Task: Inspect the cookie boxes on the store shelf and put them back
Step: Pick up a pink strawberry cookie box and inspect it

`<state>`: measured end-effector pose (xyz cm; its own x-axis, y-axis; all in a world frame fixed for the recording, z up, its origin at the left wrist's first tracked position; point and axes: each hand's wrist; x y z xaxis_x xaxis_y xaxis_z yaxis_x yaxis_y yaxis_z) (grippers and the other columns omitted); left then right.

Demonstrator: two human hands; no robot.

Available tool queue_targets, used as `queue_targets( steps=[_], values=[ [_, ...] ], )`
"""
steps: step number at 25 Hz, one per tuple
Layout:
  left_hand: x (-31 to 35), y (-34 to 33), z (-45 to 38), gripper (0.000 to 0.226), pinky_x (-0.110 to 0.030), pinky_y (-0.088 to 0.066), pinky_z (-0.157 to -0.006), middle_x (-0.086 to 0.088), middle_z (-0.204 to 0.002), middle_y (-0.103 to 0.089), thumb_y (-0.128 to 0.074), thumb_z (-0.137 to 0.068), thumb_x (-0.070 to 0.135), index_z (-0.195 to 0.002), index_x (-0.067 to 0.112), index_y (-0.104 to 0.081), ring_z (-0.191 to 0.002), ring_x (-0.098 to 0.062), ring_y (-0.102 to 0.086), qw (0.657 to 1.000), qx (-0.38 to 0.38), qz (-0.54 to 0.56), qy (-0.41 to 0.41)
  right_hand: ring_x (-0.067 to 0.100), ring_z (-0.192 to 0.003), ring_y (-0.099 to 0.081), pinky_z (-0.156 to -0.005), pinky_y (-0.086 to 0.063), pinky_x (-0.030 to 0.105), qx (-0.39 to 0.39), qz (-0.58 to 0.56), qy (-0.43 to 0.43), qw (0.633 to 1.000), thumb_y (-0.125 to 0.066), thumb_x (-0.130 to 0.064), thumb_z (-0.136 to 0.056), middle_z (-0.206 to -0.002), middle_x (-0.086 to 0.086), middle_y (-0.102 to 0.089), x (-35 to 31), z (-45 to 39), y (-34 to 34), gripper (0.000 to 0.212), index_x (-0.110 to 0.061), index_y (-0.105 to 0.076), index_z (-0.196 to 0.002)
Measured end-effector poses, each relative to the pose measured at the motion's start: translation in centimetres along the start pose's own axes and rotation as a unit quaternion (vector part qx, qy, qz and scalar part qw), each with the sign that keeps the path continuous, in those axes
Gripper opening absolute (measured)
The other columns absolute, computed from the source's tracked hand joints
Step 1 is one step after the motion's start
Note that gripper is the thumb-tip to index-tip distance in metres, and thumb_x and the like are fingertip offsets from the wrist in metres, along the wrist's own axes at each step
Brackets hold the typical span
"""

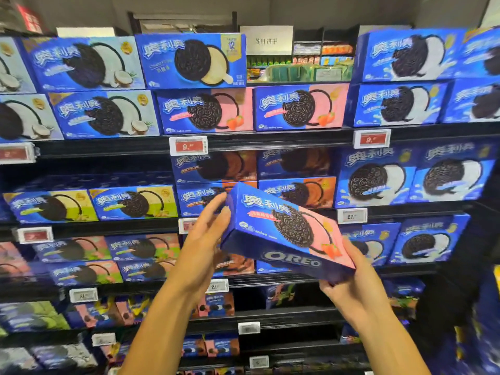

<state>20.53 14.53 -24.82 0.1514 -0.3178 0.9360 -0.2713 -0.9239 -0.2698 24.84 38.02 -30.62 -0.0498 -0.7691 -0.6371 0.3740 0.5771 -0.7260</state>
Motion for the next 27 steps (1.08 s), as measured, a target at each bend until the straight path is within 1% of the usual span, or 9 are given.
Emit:
queue_targets(
  steps=[4,5,8,11,14,18,21,24,27],
  values=[
    [0.5,-4.1,-0.9,0.056,-0.025,-0.056,-0.076,0.018,-0.120,-0.070,-0.058,-0.075,0.062,-0.127,0.041,-0.058,-0.104,-0.003,-0.068,0.995,-0.017,-0.099,-0.016,0.015,-0.061,-0.074,-0.045,-0.055,0.027,0.020,-0.040,-0.071,0.996,-0.061,-0.025,-0.095,-0.081,0.003,-0.079,-0.2,0.1,1.7,0.010,-0.019,-0.070,-0.097],
    [0.7,-4.9,-1.2,0.054,-0.027,-0.056,-0.076,0.016,-0.116,-0.071,-0.060,-0.077,0.064,-0.125,0.040,-0.060,-0.100,-0.005,-0.069,0.991,-0.017,-0.128,-0.021,0.017,-0.066,-0.075,-0.049,-0.058,0.029,0.023,-0.057,-0.088,0.994,-0.062,-0.024,-0.093,-0.084,0.006,-0.079,0.0,0.2,2.1,0.011,-0.017,-0.070,-0.099],
    [1.5,-6.7,-2.1,0.049,-0.033,-0.048,-0.066,0.008,-0.092,-0.070,-0.062,-0.077,0.065,-0.114,0.033,-0.066,-0.076,-0.013,-0.060,0.983,-0.014,-0.181,-0.016,0.027,-0.105,-0.070,-0.069,-0.058,0.035,0.009,-0.088,-0.154,0.984,-0.068,-0.021,-0.081,-0.106,0.013,-0.077,1.0,0.9,3.6,0.033,-0.010,-0.071,-0.112],
    [2.0,-8.4,-2.6,0.025,-0.028,-0.038,-0.057,0.006,-0.072,-0.058,-0.061,-0.075,0.058,-0.086,0.038,-0.071,-0.062,-0.014,-0.047,0.982,-0.002,-0.187,0.010,0.030,-0.116,-0.065,-0.075,-0.057,0.039,0.003,-0.102,-0.181,0.978,-0.069,-0.020,-0.072,-0.111,0.016,-0.076,1.0,1.7,5.0,0.046,-0.007,-0.070,-0.116],
    [2.1,-9.5,-2.6,0.021,-0.022,-0.037,-0.050,-0.001,-0.072,-0.051,-0.064,-0.079,0.056,-0.080,0.036,-0.071,-0.056,-0.013,-0.044,0.977,-0.016,-0.210,0.031,0.033,-0.111,-0.066,-0.076,-0.056,0.040,-0.004,-0.112,-0.180,0.977,-0.068,-0.020,-0.074,-0.111,0.017,-0.075,0.3,2.2,5.7,0.045,-0.006,-0.070,-0.118],
    [3.1,-10.0,-2.6,0.027,-0.023,-0.040,-0.053,0.002,-0.065,-0.048,-0.059,-0.075,0.066,-0.079,0.040,-0.068,-0.056,-0.014,-0.046,0.972,-0.019,-0.230,0.032,0.032,-0.107,-0.068,-0.070,-0.059,0.039,-0.011,-0.121,-0.183,0.976,-0.069,-0.024,-0.076,-0.107,0.018,-0.076,-0.5,2.6,5.6,0.044,-0.007,-0.069,-0.116],
    [3.4,-10.2,-2.8,0.031,-0.021,-0.043,-0.053,0.004,-0.062,-0.049,-0.059,-0.072,0.069,-0.080,0.040,-0.068,-0.055,-0.012,-0.048,0.967,-0.022,-0.251,0.020,0.032,-0.107,-0.068,-0.068,-0.060,0.038,-0.018,-0.127,-0.184,0.974,-0.066,-0.028,-0.085,-0.107,0.018,-0.076,-0.8,2.8,5.5,0.040,-0.007,-0.067,-0.120],
    [3.6,-10.2,-2.9,0.031,-0.025,-0.043,-0.056,-0.001,-0.066,-0.050,-0.062,-0.072,0.065,-0.081,0.036,-0.068,-0.055,-0.012,-0.048,0.966,-0.015,-0.258,0.016,0.032,-0.107,-0.069,-0.072,-0.059,0.040,-0.024,-0.119,-0.182,0.976,-0.067,-0.029,-0.083,-0.109,0.019,-0.076,-1.0,2.8,5.5,0.045,-0.007,-0.066,-0.122],
    [3.8,-9.9,-2.8,0.028,-0.029,-0.045,-0.061,-0.003,-0.068,-0.050,-0.060,-0.077,0.064,-0.073,0.037,-0.066,-0.057,-0.015,-0.049,0.967,-0.013,-0.254,0.018,0.032,-0.113,-0.068,-0.078,-0.058,0.041,-0.041,-0.114,-0.185,0.975,-0.068,-0.031,-0.083,-0.116,0.019,-0.074,-0.9,2.8,5.8,0.048,-0.007,-0.065,-0.125]
  ],
)
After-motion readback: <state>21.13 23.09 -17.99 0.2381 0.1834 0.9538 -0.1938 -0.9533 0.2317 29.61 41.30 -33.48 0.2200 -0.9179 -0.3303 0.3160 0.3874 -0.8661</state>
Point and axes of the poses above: each hand's wrist, its own z-axis away from the middle knuckle, its own y-axis out of the back of the hand, x = y × z
